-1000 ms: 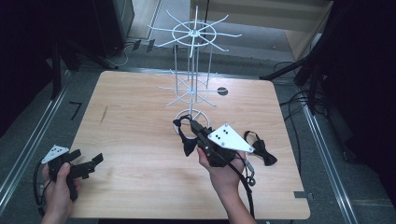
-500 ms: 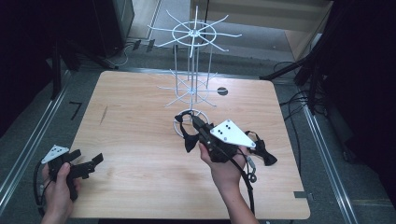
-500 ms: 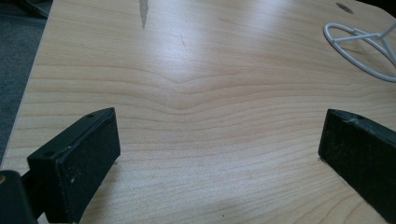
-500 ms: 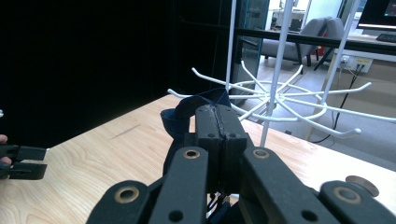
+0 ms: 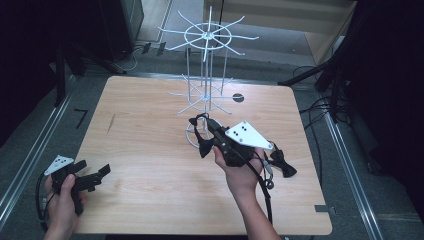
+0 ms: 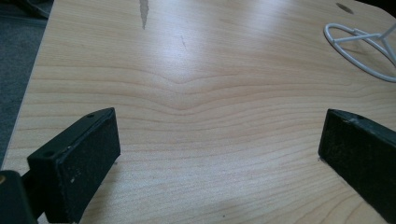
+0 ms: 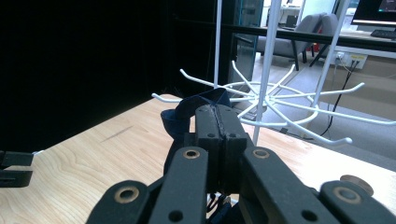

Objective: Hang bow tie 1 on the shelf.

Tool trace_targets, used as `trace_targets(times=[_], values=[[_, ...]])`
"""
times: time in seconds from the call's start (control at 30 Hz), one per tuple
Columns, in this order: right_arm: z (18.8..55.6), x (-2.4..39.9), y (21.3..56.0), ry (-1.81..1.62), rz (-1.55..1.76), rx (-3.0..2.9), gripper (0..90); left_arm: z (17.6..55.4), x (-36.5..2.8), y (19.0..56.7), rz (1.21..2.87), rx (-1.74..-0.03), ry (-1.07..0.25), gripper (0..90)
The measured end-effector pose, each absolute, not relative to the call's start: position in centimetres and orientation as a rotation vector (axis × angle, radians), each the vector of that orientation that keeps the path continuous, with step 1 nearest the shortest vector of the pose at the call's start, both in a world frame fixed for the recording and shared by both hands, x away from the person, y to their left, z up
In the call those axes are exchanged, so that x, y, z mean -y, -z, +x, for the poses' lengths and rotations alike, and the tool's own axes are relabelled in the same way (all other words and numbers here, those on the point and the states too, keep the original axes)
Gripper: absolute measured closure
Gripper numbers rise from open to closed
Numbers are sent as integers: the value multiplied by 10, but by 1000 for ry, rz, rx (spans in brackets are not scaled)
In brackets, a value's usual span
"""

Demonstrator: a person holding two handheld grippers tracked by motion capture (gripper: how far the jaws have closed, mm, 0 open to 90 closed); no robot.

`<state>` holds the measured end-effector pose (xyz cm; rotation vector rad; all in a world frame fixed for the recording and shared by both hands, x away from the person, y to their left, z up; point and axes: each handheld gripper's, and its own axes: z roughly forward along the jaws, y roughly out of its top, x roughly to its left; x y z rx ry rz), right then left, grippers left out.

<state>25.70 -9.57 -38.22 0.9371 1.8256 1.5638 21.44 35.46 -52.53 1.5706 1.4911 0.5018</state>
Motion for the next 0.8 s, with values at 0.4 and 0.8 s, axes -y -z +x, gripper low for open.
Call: trace_targets(times=[0.4,0.8], values=[[271,95,388,-1530,979,-1834,900,214,-355,525,1575,-1490,-501,0],[282,95,399,-1498,1015,-1841,900,214,-355,525,1576,-1490,-501,0]])
